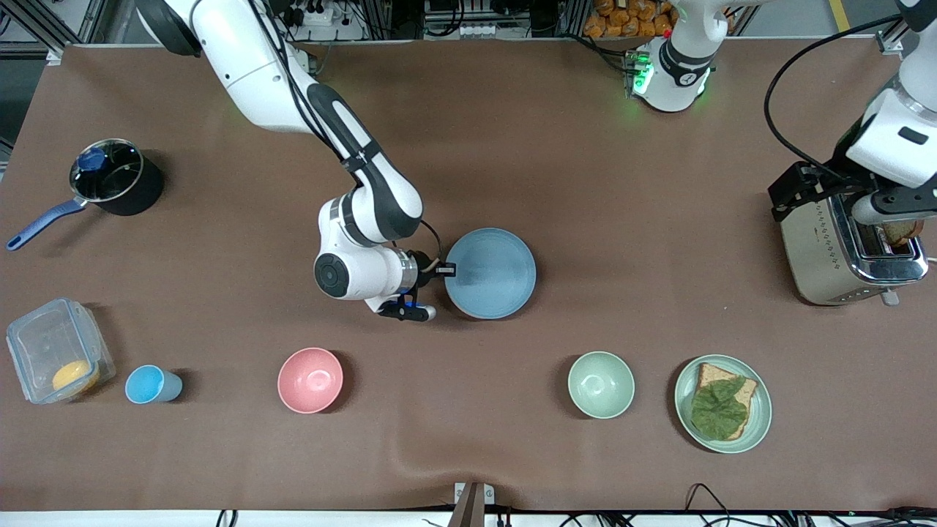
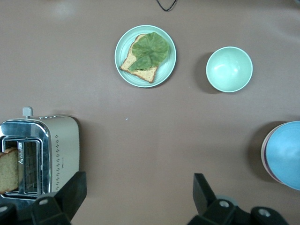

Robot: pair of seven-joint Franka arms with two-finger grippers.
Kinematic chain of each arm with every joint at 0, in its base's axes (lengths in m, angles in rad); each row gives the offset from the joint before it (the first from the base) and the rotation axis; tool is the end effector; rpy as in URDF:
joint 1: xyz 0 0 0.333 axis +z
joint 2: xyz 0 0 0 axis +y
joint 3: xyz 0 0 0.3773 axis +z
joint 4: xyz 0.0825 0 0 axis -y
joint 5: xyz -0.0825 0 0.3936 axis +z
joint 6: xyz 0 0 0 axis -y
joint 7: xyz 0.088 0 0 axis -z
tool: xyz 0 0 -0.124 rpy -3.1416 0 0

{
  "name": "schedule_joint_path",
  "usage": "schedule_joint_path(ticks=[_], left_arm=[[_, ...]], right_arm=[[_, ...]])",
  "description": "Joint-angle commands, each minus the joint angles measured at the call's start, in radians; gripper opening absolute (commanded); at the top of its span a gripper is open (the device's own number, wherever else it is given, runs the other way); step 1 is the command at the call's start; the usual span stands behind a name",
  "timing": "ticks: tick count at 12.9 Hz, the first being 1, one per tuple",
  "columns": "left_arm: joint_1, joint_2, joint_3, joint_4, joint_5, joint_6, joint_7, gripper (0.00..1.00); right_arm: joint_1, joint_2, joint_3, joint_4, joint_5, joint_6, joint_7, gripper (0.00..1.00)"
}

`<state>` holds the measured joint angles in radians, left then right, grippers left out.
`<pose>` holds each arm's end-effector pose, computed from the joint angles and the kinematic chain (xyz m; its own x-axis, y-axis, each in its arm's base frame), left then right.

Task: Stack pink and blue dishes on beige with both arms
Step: 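Open the right gripper and withdraw it from the plate stack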

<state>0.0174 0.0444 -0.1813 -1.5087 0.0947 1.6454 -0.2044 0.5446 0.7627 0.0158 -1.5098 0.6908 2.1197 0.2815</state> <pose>0.5844 -0.0825 0.6812 0.9935 0.0346 0.1083 0.0419 -0.9969 -0.0660 0.6173 0.4298 0.2327 0.9258 -0.0480 -0.3749 -0.2108 -0.8888 -0.4069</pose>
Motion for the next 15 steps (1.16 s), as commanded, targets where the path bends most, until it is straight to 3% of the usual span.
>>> schedule_joint_path(ticks=[1,6,10,15], left_arm=[[-0.083,-0.02,0.09,-0.021,-0.013,-0.012,0.026,1.0],[-0.088,-0.014,0.1,-0.019,-0.016,-0.013,0.056,1.0],[-0.086,-0.02,0.1,-0.024,-0.016,-0.038,0.059,1.0],[-0.09,-0.023,0.1,-0.022,-0.018,-0.077,0.092,1.0]], right_arm=[[0.009,0.012,-0.011,0.031,0.027,-0.003,0.008,1.0],[-0.034,-0.014,-0.014,0.033,0.016,-0.02,-0.007,1.0],[-0.118,-0.065,-0.039,0.04,-0.017,-0.11,-0.007,1.0],[-0.273,-0.195,-0.093,0.04,-0.285,-0.378,-0.071,1.0]])
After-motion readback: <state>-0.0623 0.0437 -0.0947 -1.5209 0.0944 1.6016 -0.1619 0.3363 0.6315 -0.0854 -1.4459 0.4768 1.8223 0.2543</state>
